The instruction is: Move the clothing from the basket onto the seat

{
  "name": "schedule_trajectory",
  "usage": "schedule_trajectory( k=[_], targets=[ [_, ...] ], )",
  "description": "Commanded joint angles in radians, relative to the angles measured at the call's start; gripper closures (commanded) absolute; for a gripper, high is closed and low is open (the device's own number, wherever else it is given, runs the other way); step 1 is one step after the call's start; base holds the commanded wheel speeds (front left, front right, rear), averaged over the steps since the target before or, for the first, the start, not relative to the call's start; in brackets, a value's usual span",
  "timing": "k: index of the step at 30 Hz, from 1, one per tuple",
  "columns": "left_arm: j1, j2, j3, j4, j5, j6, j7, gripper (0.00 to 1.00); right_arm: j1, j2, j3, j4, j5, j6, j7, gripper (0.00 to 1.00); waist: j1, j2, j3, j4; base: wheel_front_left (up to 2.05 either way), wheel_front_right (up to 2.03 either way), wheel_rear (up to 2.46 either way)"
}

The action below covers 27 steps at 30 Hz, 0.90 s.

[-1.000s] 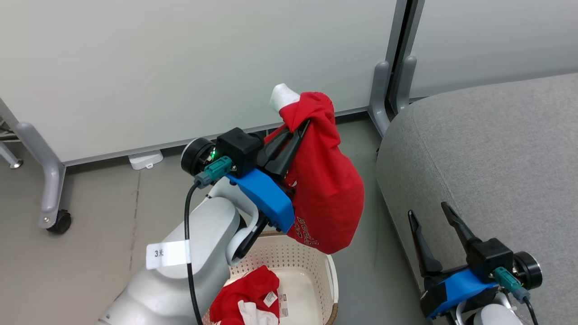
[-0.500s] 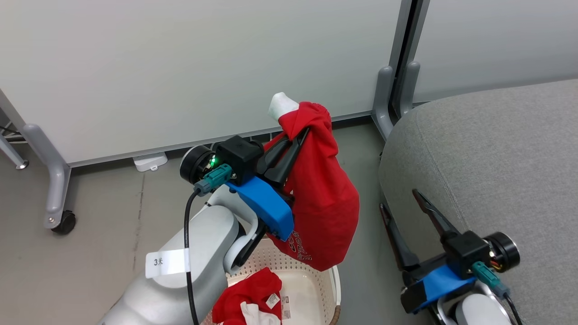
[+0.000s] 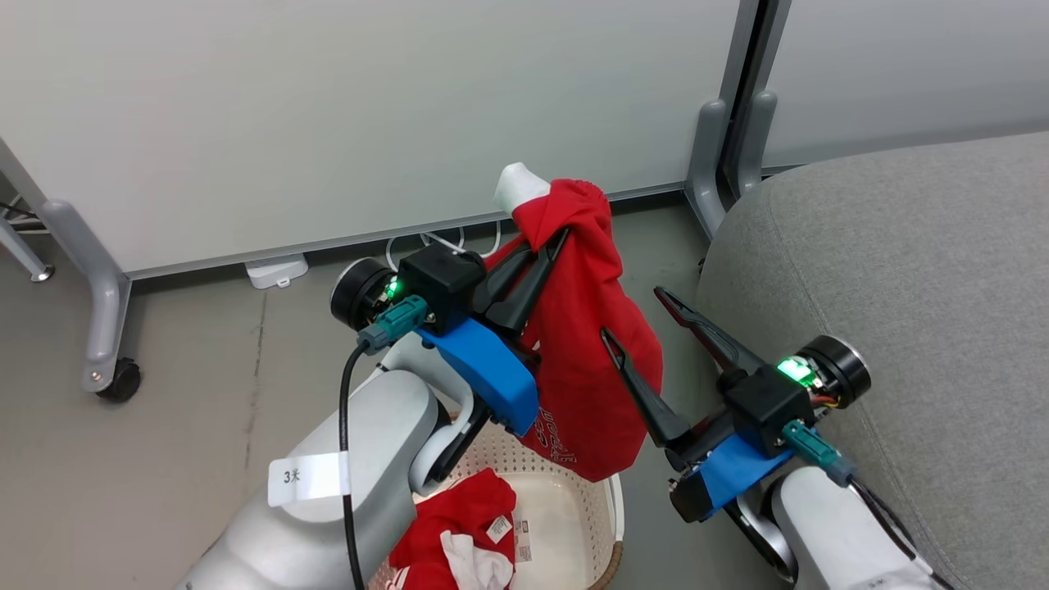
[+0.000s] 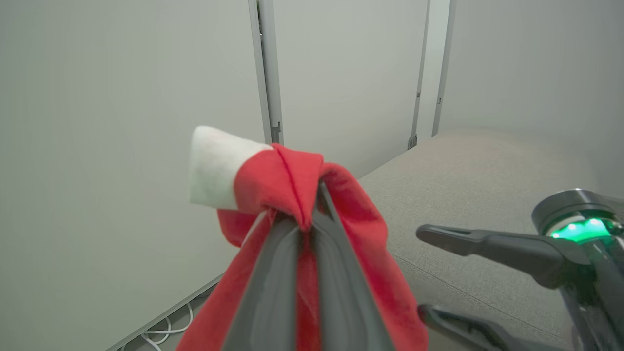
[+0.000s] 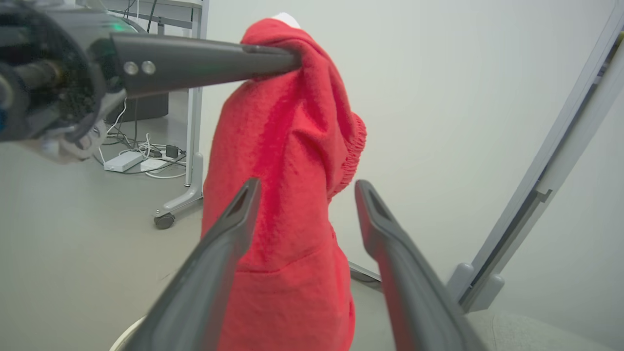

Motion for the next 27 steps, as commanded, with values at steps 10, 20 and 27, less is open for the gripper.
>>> schedule_trajectory(
  k=[10, 20, 27],
  targets=[
    [-0.041, -0.031, -0.039, -0.014, 0.016, -0.01, -0.003, 1.0, -0.154, -0.015, 0.071, 0.158, 0.024, 0.0, -0.004, 0.0, -0.0001, 0.0, 0.038, 0.033, 0.0, 0.0, 0.0],
    [-0.063, -0.042, -0.062, -0.027, 0.017, -0.022, -0.017, 1.0, -0.24, 0.0, 0.111, 0.293, 0.088, 0.0, -0.004, 0.0, -0.0001, 0.0, 0.056, 0.047, 0.0, 0.0, 0.0],
    [-0.07, -0.044, -0.069, -0.028, 0.014, -0.024, -0.023, 1.0, -0.277, 0.017, 0.141, 0.35, 0.138, 0.0, -0.004, 1.0, -0.0001, 0.0, 0.059, 0.051, 0.0, 0.0, 0.0]
  ],
)
